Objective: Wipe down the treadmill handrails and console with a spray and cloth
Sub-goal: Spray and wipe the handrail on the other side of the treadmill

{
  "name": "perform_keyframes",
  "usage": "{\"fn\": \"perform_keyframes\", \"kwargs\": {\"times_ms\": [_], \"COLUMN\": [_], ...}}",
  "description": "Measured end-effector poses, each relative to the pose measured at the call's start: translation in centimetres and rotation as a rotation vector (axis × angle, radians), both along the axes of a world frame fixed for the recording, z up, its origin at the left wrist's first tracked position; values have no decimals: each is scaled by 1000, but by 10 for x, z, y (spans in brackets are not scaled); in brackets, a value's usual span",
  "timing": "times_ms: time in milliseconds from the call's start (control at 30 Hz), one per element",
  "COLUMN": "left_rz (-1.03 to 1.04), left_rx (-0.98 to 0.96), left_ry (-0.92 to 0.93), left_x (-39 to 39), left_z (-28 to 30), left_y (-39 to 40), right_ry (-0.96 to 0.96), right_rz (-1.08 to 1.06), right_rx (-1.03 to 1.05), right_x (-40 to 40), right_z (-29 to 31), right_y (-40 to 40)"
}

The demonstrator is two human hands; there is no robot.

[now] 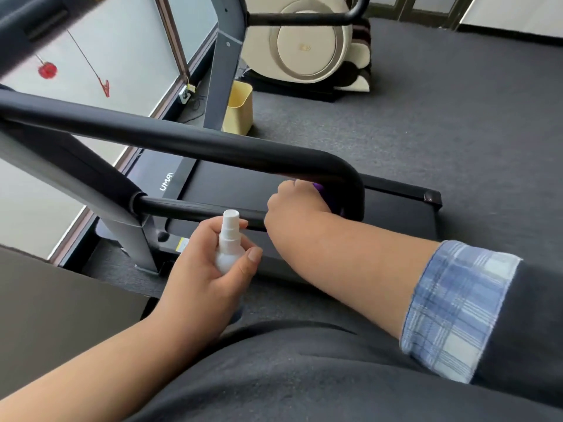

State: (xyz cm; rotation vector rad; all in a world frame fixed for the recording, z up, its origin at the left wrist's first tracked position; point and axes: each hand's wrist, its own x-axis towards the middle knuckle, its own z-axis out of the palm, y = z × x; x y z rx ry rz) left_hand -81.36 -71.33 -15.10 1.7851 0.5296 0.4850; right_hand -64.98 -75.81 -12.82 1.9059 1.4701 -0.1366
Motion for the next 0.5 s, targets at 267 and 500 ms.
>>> {"fn": "perform_keyframes", "kwargs": {"times_ms": [267, 500], "left_rz": [0, 34], "left_rx": [21, 5], "left_ry": [61, 99], "left_x": [-2, -9], "left_z": [-1, 0], "left_y": [-28, -30], "right_ry": [114, 282], "right_rz": [-136, -261], "right_rx": [-95, 457], "right_x": [13, 10], "right_z": [-3, -52], "right_y": [-20, -49]}}
